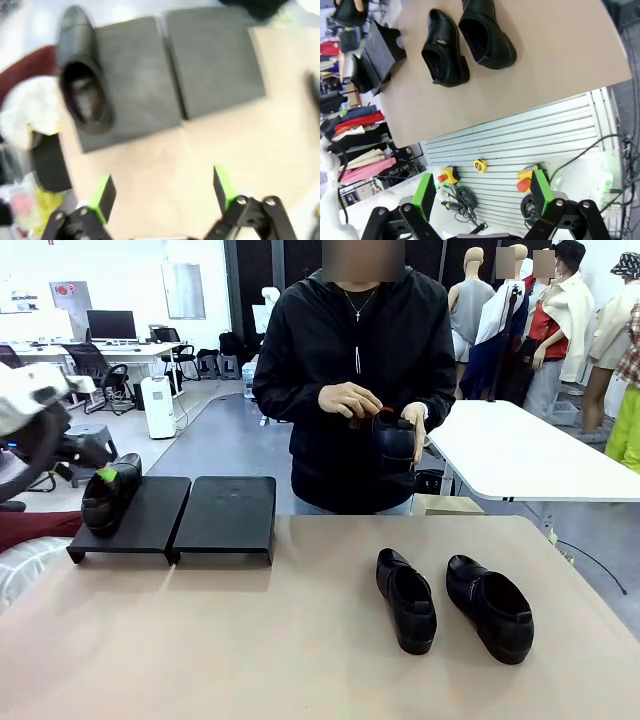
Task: Organize the shoes by placing them on the stand.
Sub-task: Place the Shoe from the middle of the table onto the Shoes Stand.
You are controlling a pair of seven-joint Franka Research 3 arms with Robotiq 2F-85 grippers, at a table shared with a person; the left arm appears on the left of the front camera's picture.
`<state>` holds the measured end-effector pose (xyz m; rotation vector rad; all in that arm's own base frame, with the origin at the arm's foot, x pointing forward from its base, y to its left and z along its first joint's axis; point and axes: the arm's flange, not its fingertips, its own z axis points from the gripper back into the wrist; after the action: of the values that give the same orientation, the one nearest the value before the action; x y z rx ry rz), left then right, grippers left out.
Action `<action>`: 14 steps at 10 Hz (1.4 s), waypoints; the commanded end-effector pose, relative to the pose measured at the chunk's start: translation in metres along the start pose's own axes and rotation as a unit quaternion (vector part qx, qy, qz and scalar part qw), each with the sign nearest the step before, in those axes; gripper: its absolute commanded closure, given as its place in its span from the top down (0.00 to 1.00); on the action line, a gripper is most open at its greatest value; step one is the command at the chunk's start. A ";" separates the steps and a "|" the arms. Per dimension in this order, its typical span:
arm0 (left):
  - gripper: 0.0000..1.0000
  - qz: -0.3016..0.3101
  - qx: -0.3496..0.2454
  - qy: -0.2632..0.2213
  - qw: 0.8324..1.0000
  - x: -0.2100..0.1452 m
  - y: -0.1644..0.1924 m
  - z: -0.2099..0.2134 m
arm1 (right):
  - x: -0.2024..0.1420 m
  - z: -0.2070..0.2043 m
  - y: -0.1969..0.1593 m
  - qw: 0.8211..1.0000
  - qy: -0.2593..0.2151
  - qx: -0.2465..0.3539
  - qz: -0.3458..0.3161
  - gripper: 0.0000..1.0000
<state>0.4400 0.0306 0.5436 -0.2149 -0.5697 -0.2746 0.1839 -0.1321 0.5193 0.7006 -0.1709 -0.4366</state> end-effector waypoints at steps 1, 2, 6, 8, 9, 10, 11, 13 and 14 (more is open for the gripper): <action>1.00 -0.064 -0.109 0.058 0.990 -0.043 0.036 0.055 | 0.000 0.003 0.000 1.000 0.000 0.009 0.012 1.00; 1.00 -0.082 -0.178 0.066 0.978 -0.059 0.050 0.067 | 0.000 0.003 0.000 1.000 0.000 0.009 0.012 1.00; 1.00 -0.078 -0.185 0.013 0.980 -0.147 0.015 0.053 | 0.000 0.003 0.000 1.000 0.000 0.009 0.012 1.00; 1.00 -0.075 -0.202 0.048 0.975 -0.135 0.041 0.060 | 0.000 0.003 0.000 1.000 0.000 0.009 0.012 1.00; 1.00 -0.075 -0.202 0.048 0.975 -0.135 0.041 0.060 | 0.000 0.003 0.000 1.000 0.000 0.009 0.012 1.00; 1.00 -0.075 -0.202 0.048 0.975 -0.135 0.041 0.060 | 0.000 0.003 0.000 1.000 0.000 0.009 0.012 1.00; 1.00 -0.075 -0.202 0.048 0.975 -0.135 0.041 0.060 | 0.000 0.003 0.000 1.000 0.000 0.009 0.012 1.00; 1.00 -0.075 -0.202 0.048 0.975 -0.135 0.041 0.060 | 0.000 0.003 0.000 1.000 0.000 0.009 0.012 1.00; 1.00 -0.075 -0.202 0.048 0.975 -0.135 0.041 0.060 | 0.000 0.003 0.000 1.000 0.000 0.009 0.012 1.00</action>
<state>0.3148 0.1083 0.5124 -0.5552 -0.4328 -0.5214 0.1839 -0.1323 0.5192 0.7010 -0.1706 -0.4364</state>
